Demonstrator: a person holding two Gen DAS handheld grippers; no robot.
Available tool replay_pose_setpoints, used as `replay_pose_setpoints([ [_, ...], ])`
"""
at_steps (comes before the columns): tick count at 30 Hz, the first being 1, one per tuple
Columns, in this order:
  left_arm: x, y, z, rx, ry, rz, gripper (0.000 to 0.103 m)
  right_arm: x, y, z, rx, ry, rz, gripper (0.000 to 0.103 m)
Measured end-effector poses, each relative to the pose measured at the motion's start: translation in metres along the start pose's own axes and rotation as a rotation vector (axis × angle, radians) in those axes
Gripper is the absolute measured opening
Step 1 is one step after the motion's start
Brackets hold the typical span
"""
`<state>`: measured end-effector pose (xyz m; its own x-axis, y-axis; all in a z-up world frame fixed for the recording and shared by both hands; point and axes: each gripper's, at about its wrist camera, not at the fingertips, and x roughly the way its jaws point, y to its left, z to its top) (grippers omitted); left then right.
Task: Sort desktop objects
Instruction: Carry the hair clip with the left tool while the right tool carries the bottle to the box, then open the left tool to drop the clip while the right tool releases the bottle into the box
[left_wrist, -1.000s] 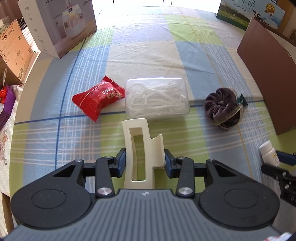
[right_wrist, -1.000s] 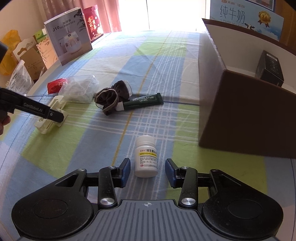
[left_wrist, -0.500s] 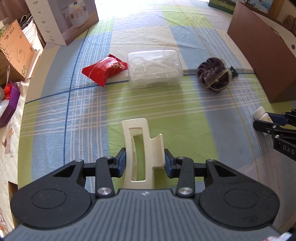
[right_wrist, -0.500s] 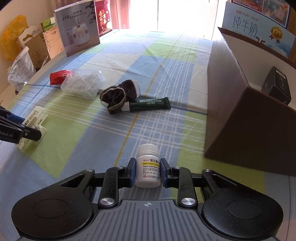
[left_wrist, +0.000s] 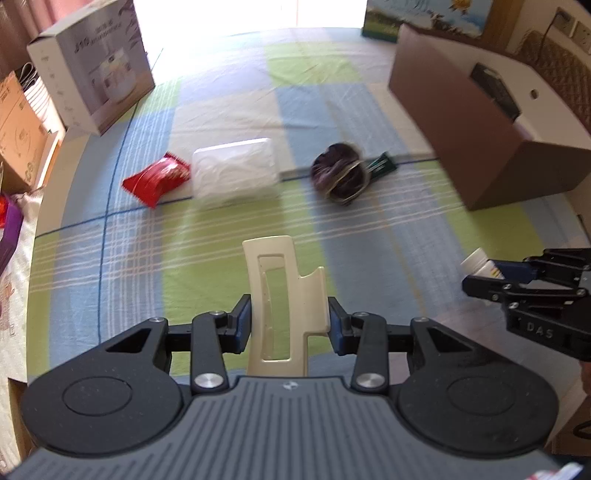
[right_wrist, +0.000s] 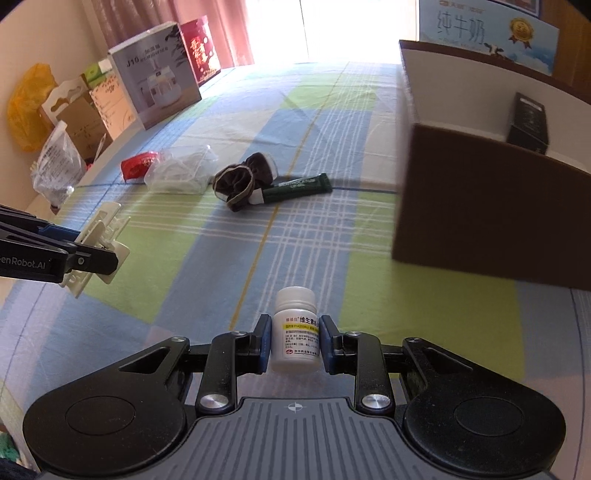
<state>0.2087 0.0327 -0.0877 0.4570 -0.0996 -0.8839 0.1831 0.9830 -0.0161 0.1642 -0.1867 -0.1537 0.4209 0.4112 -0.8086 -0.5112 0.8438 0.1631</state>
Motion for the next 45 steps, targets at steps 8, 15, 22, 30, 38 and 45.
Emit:
replay_pose_setpoints([
  [8, -0.039, -0.054, 0.021, 0.042, -0.094, -0.113, 0.036, -0.055, -0.026, 0.002, 0.061, -0.083, 0.017, 0.024],
  [15, -0.055, -0.108, 0.056, 0.091, -0.161, -0.194, 0.036, -0.100, -0.067, 0.013, 0.119, -0.166, 0.007, 0.024],
  [22, -0.052, -0.156, 0.098, 0.119, -0.208, -0.241, 0.036, -0.137, -0.127, 0.032, 0.155, -0.237, -0.043, 0.024],
  [30, -0.016, -0.196, 0.162, 0.103, -0.207, -0.233, 0.036, -0.143, -0.203, 0.072, 0.154, -0.269, -0.123, 0.024],
  [38, 0.041, -0.215, 0.219, 0.083, -0.140, -0.221, 0.036, -0.104, -0.265, 0.114, 0.165, -0.211, -0.139, 0.024],
  [45, 0.090, -0.227, 0.249, 0.110, -0.088, -0.179, 0.036, -0.062, -0.305, 0.137, 0.196, -0.132, -0.134, 0.024],
])
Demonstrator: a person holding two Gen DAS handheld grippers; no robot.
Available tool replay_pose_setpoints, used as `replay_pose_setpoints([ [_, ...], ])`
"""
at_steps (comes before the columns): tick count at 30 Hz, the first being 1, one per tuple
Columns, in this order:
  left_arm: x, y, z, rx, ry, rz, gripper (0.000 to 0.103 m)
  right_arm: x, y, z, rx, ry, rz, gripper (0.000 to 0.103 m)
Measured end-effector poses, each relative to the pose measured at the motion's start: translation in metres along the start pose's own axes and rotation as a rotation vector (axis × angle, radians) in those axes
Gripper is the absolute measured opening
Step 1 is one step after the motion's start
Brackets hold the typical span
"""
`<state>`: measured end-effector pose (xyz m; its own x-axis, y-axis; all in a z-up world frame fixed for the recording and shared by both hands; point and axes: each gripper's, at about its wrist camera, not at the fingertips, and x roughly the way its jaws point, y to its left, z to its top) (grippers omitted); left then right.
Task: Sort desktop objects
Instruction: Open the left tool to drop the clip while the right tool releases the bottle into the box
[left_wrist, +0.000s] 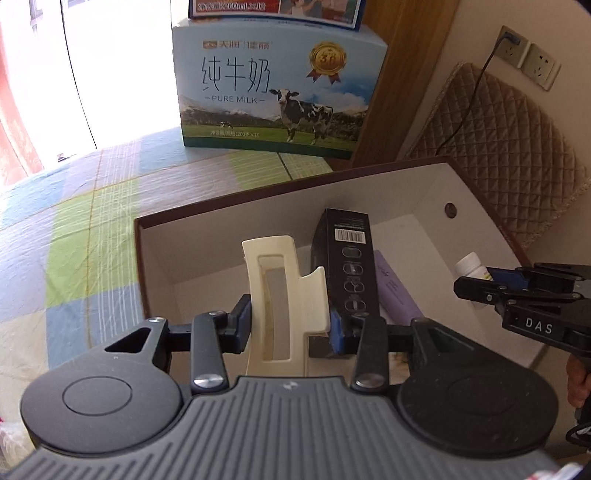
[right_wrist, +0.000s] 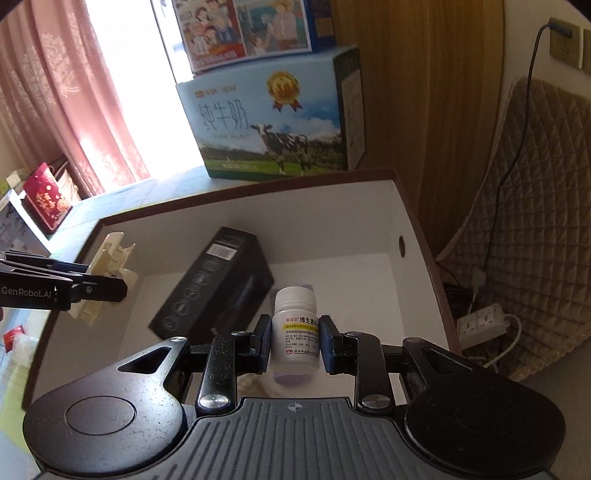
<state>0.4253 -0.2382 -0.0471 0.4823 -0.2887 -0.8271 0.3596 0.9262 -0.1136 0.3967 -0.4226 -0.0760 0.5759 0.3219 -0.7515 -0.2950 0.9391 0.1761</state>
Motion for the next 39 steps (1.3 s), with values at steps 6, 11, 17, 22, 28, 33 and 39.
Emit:
replay_pose_setpoints([
  [6, 0.036, -0.004, 0.010, 0.030, 0.066, 0.033, 0.036, 0.022, -0.010, 0.009, -0.015, 0.040, -0.009, 0.024],
  [11, 0.054, -0.004, 0.015, 0.039, 0.093, 0.049, 0.036, 0.032, -0.013, 0.015, -0.034, 0.056, -0.007, 0.024],
  [17, 0.067, -0.004, 0.017, 0.053, 0.112, 0.057, 0.036, 0.042, -0.011, 0.020, -0.060, 0.070, -0.008, 0.024],
  [22, 0.071, -0.003, 0.019, 0.049, 0.120, 0.059, 0.038, 0.050, -0.008, 0.023, -0.067, 0.089, -0.009, 0.024],
  [28, 0.066, -0.001, 0.019, 0.049, 0.109, 0.063, 0.051, 0.056, 0.000, 0.022, -0.069, 0.107, 0.020, 0.024],
  [33, 0.062, 0.002, 0.017, 0.045, 0.113, 0.070, 0.055, 0.061, 0.011, 0.020, -0.084, 0.122, 0.046, 0.024],
  [39, 0.054, 0.002, 0.013, 0.044, 0.107, 0.083, 0.062, 0.063, 0.023, 0.019, -0.125, 0.123, 0.090, 0.025],
])
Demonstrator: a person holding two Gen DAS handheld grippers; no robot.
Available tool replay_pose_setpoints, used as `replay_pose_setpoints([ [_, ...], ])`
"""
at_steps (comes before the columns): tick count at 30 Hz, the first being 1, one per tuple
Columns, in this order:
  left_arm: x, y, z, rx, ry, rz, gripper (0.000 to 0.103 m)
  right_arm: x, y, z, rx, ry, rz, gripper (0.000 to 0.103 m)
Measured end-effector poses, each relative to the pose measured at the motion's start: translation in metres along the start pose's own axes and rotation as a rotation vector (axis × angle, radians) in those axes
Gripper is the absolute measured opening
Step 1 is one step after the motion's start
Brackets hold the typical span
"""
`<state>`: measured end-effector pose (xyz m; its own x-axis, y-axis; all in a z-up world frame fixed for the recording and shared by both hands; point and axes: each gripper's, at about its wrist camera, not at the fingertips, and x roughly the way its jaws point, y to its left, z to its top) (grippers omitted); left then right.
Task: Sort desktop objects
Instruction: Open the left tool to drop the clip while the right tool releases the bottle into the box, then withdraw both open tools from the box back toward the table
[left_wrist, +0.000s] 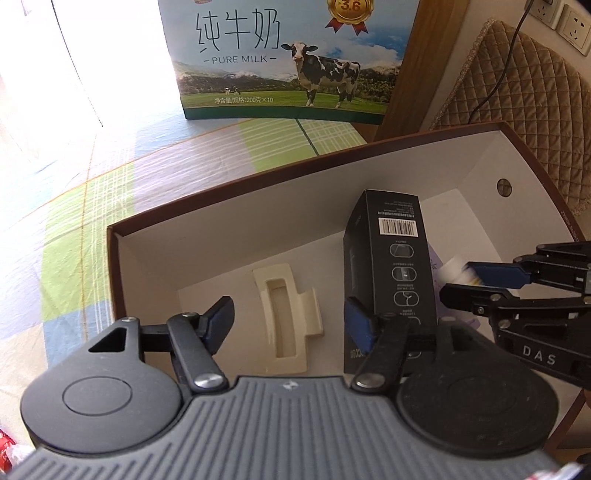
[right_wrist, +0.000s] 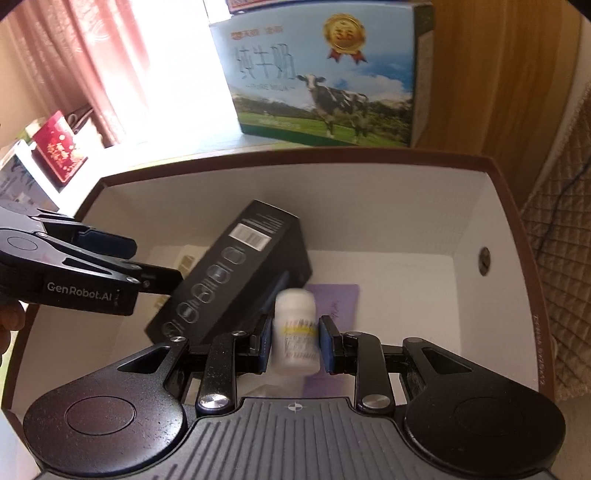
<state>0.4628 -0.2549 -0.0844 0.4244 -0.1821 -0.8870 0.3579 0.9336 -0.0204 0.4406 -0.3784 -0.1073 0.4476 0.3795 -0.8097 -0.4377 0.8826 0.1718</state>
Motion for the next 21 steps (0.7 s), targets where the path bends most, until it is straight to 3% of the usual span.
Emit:
replay_pose_setpoints([
  [2, -0.005, 0.000, -0.002, -0.003, -0.003, 0.005, 0.067, -0.001, 0.002, -0.001, -0.006, -0.008, 0.014, 0.028],
  [5, -0.014, -0.002, -0.006, 0.001, -0.019, 0.011, 0.073, -0.007, 0.003, -0.003, -0.002, -0.030, 0.004, 0.053],
  [8, -0.023, -0.003, -0.011, 0.004, -0.030, 0.034, 0.078, -0.017, 0.003, -0.007, 0.009, -0.041, 0.008, 0.061],
  [12, -0.039, -0.006, -0.019, 0.007, -0.052, 0.048, 0.083, -0.037, 0.003, -0.015, 0.027, -0.073, 0.030, 0.089],
  [17, -0.058, -0.010, -0.031, 0.006, -0.076, 0.061, 0.087, -0.059, 0.007, -0.027, 0.034, -0.099, 0.048, 0.101],
  [21, -0.074, -0.013, -0.042, -0.010, -0.085, 0.066, 0.092, -0.076, 0.014, -0.035, 0.043, -0.110, 0.044, 0.101],
])
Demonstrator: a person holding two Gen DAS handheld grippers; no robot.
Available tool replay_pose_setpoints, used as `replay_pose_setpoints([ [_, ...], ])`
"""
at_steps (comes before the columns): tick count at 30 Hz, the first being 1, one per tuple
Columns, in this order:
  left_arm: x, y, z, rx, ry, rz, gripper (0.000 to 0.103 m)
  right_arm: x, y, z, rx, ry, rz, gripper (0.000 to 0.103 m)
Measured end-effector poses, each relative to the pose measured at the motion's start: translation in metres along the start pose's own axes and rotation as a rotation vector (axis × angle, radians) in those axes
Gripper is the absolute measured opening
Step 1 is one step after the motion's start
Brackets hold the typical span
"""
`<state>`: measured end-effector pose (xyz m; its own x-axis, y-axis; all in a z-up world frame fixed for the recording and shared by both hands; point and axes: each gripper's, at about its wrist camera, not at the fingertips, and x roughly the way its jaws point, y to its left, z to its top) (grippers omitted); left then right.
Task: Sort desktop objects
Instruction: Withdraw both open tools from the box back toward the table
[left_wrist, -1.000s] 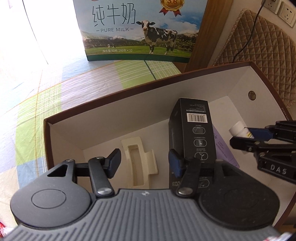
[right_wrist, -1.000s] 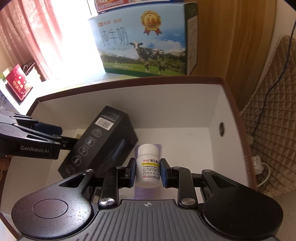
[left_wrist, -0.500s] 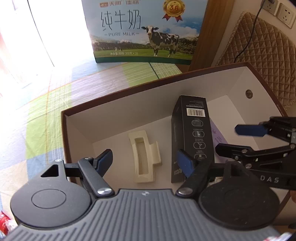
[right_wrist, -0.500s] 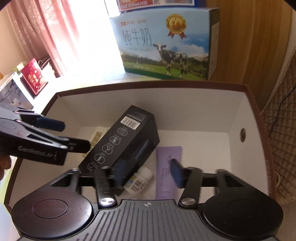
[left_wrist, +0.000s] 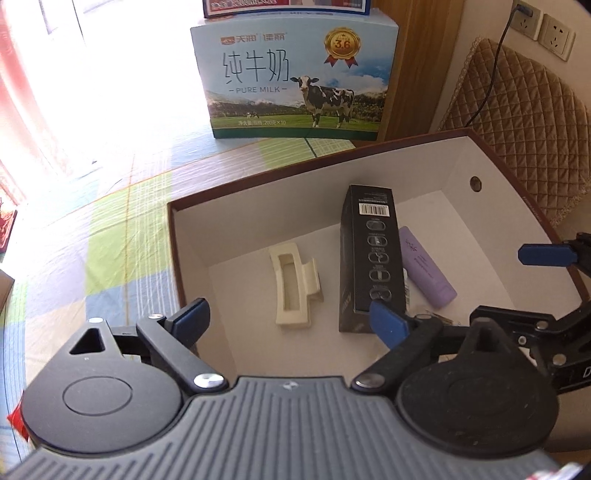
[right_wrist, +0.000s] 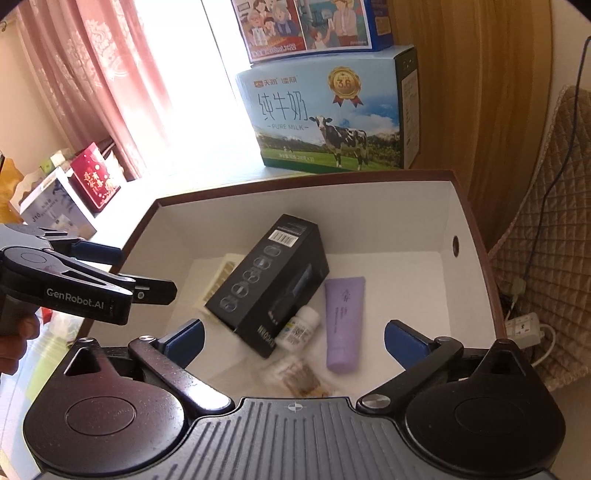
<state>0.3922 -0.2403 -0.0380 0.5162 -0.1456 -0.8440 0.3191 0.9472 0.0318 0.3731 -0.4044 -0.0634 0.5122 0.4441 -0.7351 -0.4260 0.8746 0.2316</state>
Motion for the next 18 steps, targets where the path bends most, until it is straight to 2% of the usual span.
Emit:
replay_pose_setpoints([
  [13, -0.055, 0.002, -0.038, -0.053, -0.038, 0.017, 0.094, -0.047, 0.026, -0.026, 0.018, -0.062, -0.068, 0.101],
  [18, -0.073, 0.003, -0.054, -0.071, -0.049, 0.010, 0.094, -0.060, 0.036, -0.034, 0.023, -0.080, -0.059, 0.101],
])
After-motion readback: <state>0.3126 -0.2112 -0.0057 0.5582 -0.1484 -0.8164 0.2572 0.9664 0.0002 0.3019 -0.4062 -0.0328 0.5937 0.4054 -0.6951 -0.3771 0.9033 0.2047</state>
